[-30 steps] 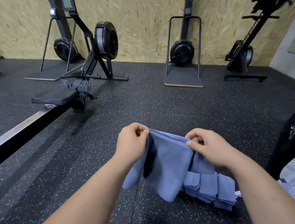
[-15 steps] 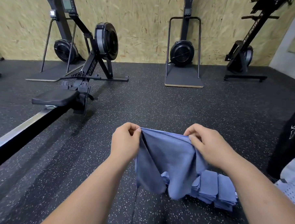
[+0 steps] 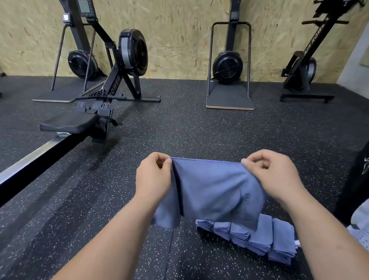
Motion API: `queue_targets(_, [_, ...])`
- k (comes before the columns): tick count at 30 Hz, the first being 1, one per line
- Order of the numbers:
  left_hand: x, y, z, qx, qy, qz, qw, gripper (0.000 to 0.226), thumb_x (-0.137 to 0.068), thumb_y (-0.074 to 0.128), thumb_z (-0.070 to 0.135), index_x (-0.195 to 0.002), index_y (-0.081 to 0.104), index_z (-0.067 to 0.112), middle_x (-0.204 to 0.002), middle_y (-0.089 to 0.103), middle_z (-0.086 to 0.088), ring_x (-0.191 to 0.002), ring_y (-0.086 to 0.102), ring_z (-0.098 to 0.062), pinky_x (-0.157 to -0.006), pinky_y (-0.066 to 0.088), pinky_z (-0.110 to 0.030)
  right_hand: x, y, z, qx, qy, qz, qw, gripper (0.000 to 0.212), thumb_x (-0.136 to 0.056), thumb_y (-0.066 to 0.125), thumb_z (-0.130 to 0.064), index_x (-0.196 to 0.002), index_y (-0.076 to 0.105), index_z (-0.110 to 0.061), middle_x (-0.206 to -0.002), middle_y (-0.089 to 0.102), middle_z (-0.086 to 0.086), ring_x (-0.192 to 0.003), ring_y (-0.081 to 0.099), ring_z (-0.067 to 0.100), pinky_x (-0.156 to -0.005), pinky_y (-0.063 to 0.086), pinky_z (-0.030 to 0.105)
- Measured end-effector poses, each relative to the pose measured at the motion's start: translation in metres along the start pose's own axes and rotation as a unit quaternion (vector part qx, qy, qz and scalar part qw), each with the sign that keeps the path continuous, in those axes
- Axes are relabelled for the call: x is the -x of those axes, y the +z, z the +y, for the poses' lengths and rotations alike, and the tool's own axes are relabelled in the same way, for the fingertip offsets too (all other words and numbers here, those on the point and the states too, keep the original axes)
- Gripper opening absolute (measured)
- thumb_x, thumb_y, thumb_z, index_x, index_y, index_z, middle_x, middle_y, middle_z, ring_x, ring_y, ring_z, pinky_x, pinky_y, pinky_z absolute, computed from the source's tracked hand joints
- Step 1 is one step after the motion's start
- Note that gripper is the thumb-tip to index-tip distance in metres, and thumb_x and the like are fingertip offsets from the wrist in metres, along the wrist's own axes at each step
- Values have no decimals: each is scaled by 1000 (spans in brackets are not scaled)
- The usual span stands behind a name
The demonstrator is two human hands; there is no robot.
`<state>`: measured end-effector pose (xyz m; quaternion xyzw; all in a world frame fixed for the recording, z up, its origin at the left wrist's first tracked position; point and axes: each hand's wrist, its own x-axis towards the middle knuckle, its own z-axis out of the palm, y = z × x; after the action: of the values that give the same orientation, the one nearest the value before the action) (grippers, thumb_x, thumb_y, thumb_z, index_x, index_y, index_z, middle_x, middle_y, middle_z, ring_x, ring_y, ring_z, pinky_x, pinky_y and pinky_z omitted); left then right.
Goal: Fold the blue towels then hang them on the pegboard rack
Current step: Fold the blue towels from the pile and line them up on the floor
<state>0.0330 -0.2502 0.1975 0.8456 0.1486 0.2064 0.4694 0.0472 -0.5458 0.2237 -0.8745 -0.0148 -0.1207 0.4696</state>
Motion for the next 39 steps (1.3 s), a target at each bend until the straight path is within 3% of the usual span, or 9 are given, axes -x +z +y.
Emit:
queue_targets(4, [2,2,-1,22,26,-26,999,7,-97,72,25,-93,70,31,-73,69,11,-69,63,-7,-69,46,-29,-1,-3,-1,-201,61,-2,978,3,-95,79,-21,-97,80,-19,-91,81,7,-80,68,12,-81,52,33])
queue_targets(7, [4,6,1,65,45,-42,996,8,-97,74,22,-95,71,29,-70,67,13,-64,59,-3,-68,47,-26,2,-2,-9,-265,83,-78,957,12,-99,72,-11,-103,82,-18,-95,80,5,-81,68,11,-69,53,25])
queue_targets(12, [10,13,8,138,65,-108,982,11,-97,76,17,-98,73,28,-79,72,7,-73,64,-8,-77,55,-29,10,3,-19,-239,54,-175,954,45,-94,56,16,-112,82,-17,-107,81,3,-90,71,11,-71,56,21])
queue_targets(15, [16,16,13,164,83,-152,971,16,-96,78,12,-100,74,27,-88,76,0,-78,67,-10,-78,57,-31,15,9,-24,-174,-7,-198,965,56,-88,55,25,-116,80,-16,-107,82,-1,-102,77,14,-86,59,20])
queue_targets(21, [27,23,19,197,93,-218,952,20,-95,76,4,-106,75,21,-96,78,-8,-78,64,-13,-77,57,-27,19,18,-23,7,-74,-159,984,22,-90,78,-13,-92,83,-34,-90,79,-17,-86,74,5,-84,57,26])
queue_targets(26, [34,28,22,212,90,-245,942,26,-95,75,1,-106,76,25,-97,80,-6,-85,69,-23,-91,58,-52,22,25,-25,33,-77,-155,984,8,-87,83,-29,-81,81,-34,-77,76,-15,-65,64,1,-66,49,24])
queue_targets(31, [39,27,28,230,103,-254,934,23,-97,70,0,-109,75,19,-100,80,-4,-98,75,-29,-94,58,-47,21,27,-22,2,-45,-148,988,19,-85,85,-42,-75,78,-28,-62,66,-10,-54,47,3,-56,38,26])
queue_targets(34, [40,27,29,240,105,-257,930,17,-96,76,7,-110,75,16,-102,80,-4,-96,74,-23,-92,59,-40,22,28,-23,-28,-27,-152,988,24,-86,84,-40,-72,75,-23,-58,57,-10,-50,40,5,-51,32,21])
queue_targets(39, [43,26,31,247,112,-267,925,26,-88,86,11,-111,75,16,-101,80,-5,-92,73,-22,-89,61,-36,21,27,-23,-11,-27,-175,984,23,-88,82,-36,-75,74,-19,-66,62,-9,-53,45,4,-51,35,21])
